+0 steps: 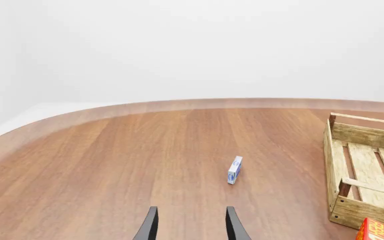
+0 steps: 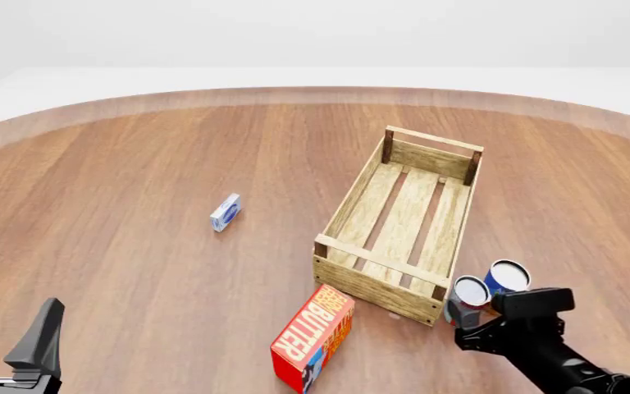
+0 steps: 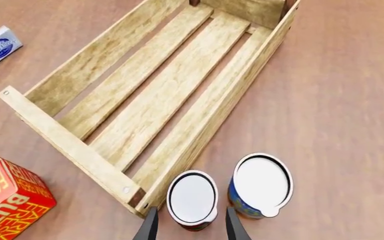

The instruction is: Pick up the tomato sauce, and put it in the wooden tray.

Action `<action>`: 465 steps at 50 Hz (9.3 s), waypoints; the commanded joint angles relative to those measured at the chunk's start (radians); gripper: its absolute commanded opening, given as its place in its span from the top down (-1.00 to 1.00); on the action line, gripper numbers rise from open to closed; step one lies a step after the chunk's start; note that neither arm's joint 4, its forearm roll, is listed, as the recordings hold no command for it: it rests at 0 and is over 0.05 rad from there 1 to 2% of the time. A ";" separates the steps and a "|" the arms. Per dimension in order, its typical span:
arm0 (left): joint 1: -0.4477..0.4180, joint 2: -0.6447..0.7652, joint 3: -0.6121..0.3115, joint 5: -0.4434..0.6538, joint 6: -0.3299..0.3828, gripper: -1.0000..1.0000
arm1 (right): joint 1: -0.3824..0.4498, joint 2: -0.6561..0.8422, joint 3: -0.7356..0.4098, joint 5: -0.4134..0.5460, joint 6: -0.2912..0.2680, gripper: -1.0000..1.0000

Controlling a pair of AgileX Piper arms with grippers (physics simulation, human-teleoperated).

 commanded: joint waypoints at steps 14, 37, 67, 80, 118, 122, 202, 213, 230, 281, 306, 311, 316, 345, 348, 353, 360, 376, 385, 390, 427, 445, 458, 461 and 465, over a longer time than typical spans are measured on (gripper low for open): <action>0.000 0.000 0.000 0.000 0.000 -1.00 | 0.005 0.107 0.001 -0.093 0.015 -1.00; 0.000 0.000 0.000 0.000 0.000 -1.00 | 0.006 0.097 -0.003 -0.075 0.013 1.00; 0.000 0.000 0.000 0.000 0.000 -1.00 | -0.015 -0.123 -0.021 0.123 -0.016 1.00; 0.000 0.000 0.000 0.000 0.000 -1.00 | -0.030 -0.299 -0.044 0.289 -0.034 1.00; 0.000 0.000 0.000 0.000 0.000 -1.00 | -0.036 -0.642 -0.155 0.683 -0.068 1.00; 0.000 0.000 0.000 0.000 0.000 -1.00 | -0.036 -0.662 -0.163 0.704 -0.068 1.00; 0.000 0.000 0.000 0.000 0.000 -1.00 | -0.003 -0.501 -0.402 0.692 -0.091 1.00; 0.000 0.000 0.000 0.000 0.000 -1.00 | 0.003 -0.433 -0.415 0.643 -0.088 1.00; 0.000 0.000 0.000 0.000 0.000 -1.00 | 0.010 -0.327 -0.453 0.577 -0.086 1.00; 0.000 0.000 0.000 0.000 0.000 -1.00 | 0.024 -0.015 -0.548 0.402 -0.072 1.00; 0.000 0.000 0.000 0.000 0.000 -1.00 | 0.039 0.130 -0.604 0.333 -0.054 1.00; 0.000 0.000 0.000 0.000 0.000 -1.00 | 0.040 0.152 -0.613 0.322 -0.052 1.00; 0.000 0.000 0.000 0.000 0.000 -1.00 | 0.043 0.182 -0.629 0.311 -0.050 1.00; 0.000 0.000 0.000 0.000 0.000 -1.00 | 0.056 0.308 -0.695 0.265 -0.033 1.00; 0.000 0.000 0.000 0.000 0.000 -1.00 | 0.055 0.320 -0.701 0.261 -0.032 1.00; 0.000 0.000 0.000 0.000 0.000 -1.00 | 0.055 0.341 -0.710 0.253 -0.029 1.00; 0.000 0.000 0.000 0.000 0.000 -1.00 | 0.049 0.360 -0.727 0.257 -0.027 1.00; 0.000 0.000 0.000 0.000 0.000 -1.00 | 0.049 0.397 -0.749 0.257 -0.029 1.00; 0.000 0.000 0.000 0.000 0.000 -1.00 | 0.050 0.415 -0.758 0.253 -0.025 1.00; 0.000 0.000 0.000 0.000 0.000 -1.00 | 0.045 0.436 -0.762 0.243 -0.025 1.00; 0.000 0.000 0.000 0.000 0.000 -1.00 | 0.033 0.392 -0.735 0.242 -0.030 -1.00; 0.000 0.000 0.000 0.000 0.000 -1.00 | 0.038 0.340 -0.722 0.275 -0.036 -1.00; 0.000 0.000 0.000 0.000 0.000 -1.00 | 0.037 0.266 -0.693 0.300 -0.044 -1.00; 0.000 0.000 0.000 0.000 0.000 -1.00 | 0.036 0.248 -0.686 0.306 -0.047 -1.00; 0.000 0.000 0.000 0.000 0.000 -1.00 | 0.036 0.225 -0.682 0.319 -0.054 -1.00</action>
